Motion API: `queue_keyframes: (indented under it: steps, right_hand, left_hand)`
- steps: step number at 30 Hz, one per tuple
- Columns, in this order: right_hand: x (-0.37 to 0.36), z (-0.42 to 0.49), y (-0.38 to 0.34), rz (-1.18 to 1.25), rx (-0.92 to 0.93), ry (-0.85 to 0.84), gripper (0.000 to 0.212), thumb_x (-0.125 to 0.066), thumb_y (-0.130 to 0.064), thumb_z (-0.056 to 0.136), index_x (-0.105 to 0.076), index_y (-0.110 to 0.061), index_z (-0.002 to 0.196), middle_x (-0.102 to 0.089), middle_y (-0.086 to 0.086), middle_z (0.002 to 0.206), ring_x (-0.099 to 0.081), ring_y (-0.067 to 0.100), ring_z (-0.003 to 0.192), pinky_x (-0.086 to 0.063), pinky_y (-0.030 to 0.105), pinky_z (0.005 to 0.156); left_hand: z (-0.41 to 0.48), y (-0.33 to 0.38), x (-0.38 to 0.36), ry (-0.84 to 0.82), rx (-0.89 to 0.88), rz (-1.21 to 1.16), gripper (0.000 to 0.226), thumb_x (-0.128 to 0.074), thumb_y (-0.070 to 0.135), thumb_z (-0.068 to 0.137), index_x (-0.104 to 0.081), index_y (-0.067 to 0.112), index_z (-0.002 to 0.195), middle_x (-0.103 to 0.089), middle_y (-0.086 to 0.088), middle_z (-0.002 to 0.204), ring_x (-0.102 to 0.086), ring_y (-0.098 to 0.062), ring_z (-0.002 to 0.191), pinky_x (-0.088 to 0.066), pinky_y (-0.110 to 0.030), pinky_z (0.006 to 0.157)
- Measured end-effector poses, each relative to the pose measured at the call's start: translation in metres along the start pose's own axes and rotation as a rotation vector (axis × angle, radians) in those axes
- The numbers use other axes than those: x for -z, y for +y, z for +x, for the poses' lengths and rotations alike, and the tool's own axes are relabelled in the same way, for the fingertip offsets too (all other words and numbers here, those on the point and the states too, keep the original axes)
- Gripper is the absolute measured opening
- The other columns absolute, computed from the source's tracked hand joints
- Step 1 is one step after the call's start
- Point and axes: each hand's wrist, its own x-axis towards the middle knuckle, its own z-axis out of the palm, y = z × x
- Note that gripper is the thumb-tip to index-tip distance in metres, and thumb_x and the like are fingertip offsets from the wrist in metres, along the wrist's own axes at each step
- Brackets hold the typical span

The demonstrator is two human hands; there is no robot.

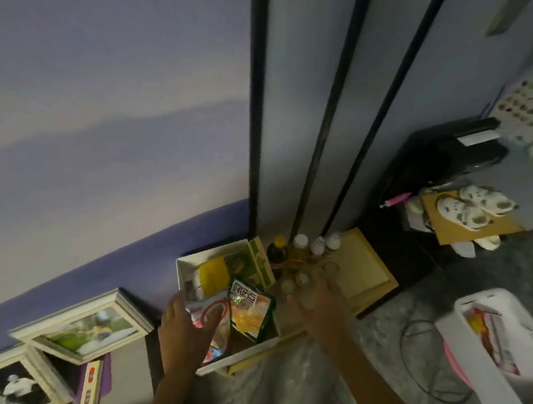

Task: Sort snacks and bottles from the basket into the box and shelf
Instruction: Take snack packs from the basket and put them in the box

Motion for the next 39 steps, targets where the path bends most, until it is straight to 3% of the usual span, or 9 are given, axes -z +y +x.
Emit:
queue_keyframes:
  steps: [4,8,11,13,16,18,23,32,39]
  right_hand:
    - [0.069,-0.012,0.02,0.03,-0.092,0.059,0.105,-0.042,-0.093,0.085,-0.021,-0.029,0.165,-0.024,0.004,0.174,-0.023,0.03,0.16,-0.025,0.052,0.129]
    - [0.146,-0.027,0.064,0.051,-0.211,0.251,0.116,-0.038,-0.095,0.082,-0.012,-0.024,0.171,-0.009,0.002,0.179,-0.009,0.026,0.165,-0.021,0.052,0.131]
    - [0.194,-0.046,0.113,0.041,-0.318,0.354,0.11,-0.046,-0.089,0.089,-0.012,-0.024,0.171,-0.008,0.003,0.179,-0.007,0.028,0.165,-0.019,0.053,0.13]
    - [0.228,-0.065,0.146,0.01,-0.375,0.435,0.115,-0.037,-0.096,0.084,-0.017,-0.021,0.17,-0.011,0.005,0.179,-0.011,0.031,0.165,-0.022,0.053,0.13]
    - [0.272,-0.095,0.2,0.021,-0.442,0.538,0.119,-0.034,-0.097,0.082,-0.021,-0.016,0.169,-0.015,0.009,0.178,-0.013,0.035,0.164,-0.022,0.053,0.131]
    - [0.297,-0.114,0.235,0.022,-0.469,0.598,0.121,-0.037,-0.096,0.083,-0.023,-0.012,0.168,-0.02,0.013,0.177,-0.016,0.036,0.163,-0.023,0.054,0.131]
    - [0.355,-0.16,0.312,0.055,-0.562,0.687,0.121,-0.042,-0.092,0.083,-0.023,-0.01,0.169,-0.018,0.014,0.177,-0.013,0.036,0.163,-0.017,0.05,0.131]
    - [0.401,-0.223,0.422,0.099,-0.723,0.646,0.116,-0.051,-0.086,0.089,-0.014,-0.013,0.171,-0.011,0.008,0.179,-0.009,0.031,0.165,-0.017,0.048,0.133]
    - [0.424,-0.19,0.51,0.101,-0.771,0.533,0.117,-0.048,-0.089,0.087,-0.008,-0.018,0.171,-0.005,0.004,0.18,-0.006,0.028,0.165,-0.018,0.047,0.133]
  left_hand:
    - [-0.004,0.073,-0.005,-0.05,-0.175,0.036,0.094,-0.059,0.088,0.079,-0.043,0.028,0.149,-0.059,-0.003,0.148,-0.057,-0.03,0.133,-0.044,-0.059,0.114]
    - [-0.019,0.169,-0.027,-0.08,-0.367,0.081,0.09,-0.049,0.093,0.08,-0.045,0.03,0.144,-0.059,-0.003,0.143,-0.055,-0.03,0.132,-0.041,-0.057,0.115]
    - [-0.047,0.233,-0.054,-0.115,-0.453,0.053,0.093,-0.049,0.087,0.085,-0.04,0.025,0.154,-0.049,-0.006,0.158,-0.044,-0.03,0.146,-0.03,-0.055,0.124]
    - [-0.072,0.273,-0.073,-0.123,-0.546,0.053,0.096,-0.045,0.084,0.082,-0.041,0.022,0.155,-0.046,-0.007,0.16,-0.041,-0.029,0.149,-0.03,-0.053,0.124]
    - [-0.12,0.339,-0.098,-0.255,-0.652,0.044,0.115,-0.037,0.092,0.07,-0.028,0.025,0.163,-0.028,-0.004,0.171,-0.028,-0.028,0.156,-0.021,-0.053,0.128]
    - [-0.157,0.378,-0.117,-0.296,-0.718,0.041,0.116,-0.037,0.095,0.072,-0.022,0.027,0.165,-0.021,-0.002,0.173,-0.022,-0.028,0.159,-0.019,-0.053,0.129]
    - [-0.248,0.451,-0.171,-0.27,-0.925,0.039,0.105,-0.046,0.088,0.08,-0.039,0.018,0.159,-0.043,-0.01,0.163,-0.039,-0.031,0.151,-0.035,-0.054,0.122]
    - [-0.357,0.518,-0.262,-0.392,-1.092,0.08,0.112,-0.035,0.094,0.078,-0.04,0.019,0.16,-0.042,-0.007,0.166,-0.037,-0.028,0.155,-0.034,-0.05,0.123]
    - [-0.387,0.564,-0.36,-0.44,-1.098,0.104,0.104,-0.045,0.089,0.082,-0.044,0.017,0.157,-0.045,-0.01,0.163,-0.041,-0.031,0.151,-0.037,-0.054,0.119]
